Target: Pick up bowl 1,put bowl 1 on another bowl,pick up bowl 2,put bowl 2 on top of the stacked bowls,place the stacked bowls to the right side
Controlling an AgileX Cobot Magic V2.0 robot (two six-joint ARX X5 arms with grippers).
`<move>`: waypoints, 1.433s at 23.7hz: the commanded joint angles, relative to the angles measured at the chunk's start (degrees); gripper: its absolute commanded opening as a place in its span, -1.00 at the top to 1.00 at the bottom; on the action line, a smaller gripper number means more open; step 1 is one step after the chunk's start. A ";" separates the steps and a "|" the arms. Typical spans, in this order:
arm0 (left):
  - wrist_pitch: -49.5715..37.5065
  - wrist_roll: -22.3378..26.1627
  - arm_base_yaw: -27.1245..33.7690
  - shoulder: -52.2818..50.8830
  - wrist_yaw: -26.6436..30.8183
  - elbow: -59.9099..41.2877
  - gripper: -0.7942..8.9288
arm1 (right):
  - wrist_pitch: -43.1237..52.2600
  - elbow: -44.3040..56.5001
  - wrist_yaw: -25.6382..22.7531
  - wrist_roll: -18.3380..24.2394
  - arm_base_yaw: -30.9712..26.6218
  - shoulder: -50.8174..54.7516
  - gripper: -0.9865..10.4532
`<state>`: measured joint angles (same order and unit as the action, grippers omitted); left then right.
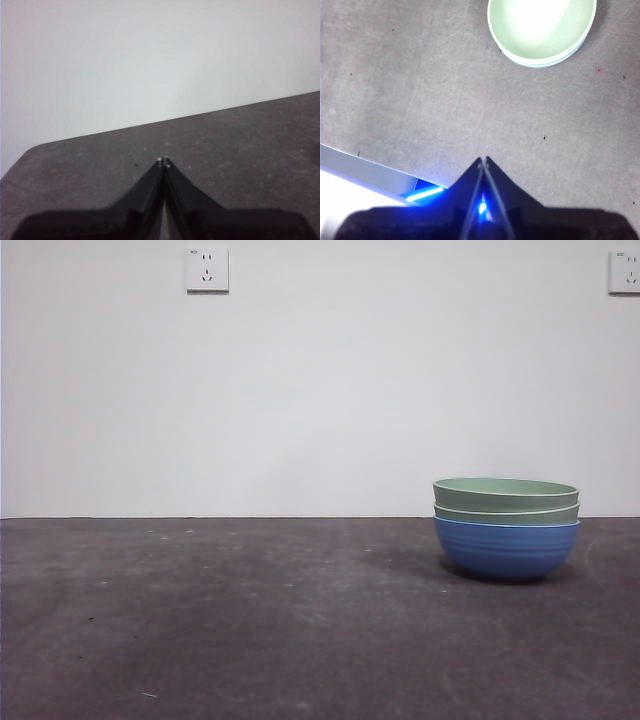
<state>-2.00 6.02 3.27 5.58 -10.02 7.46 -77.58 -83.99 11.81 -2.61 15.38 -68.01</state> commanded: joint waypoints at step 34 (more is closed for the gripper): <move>11.93 -4.74 0.20 -4.55 0.98 -7.23 0.84 | -0.70 0.24 -0.15 -0.48 0.02 -0.07 0.82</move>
<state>9.96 1.80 3.27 1.26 -9.17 1.04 -77.58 -83.99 11.81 -2.63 15.38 -68.01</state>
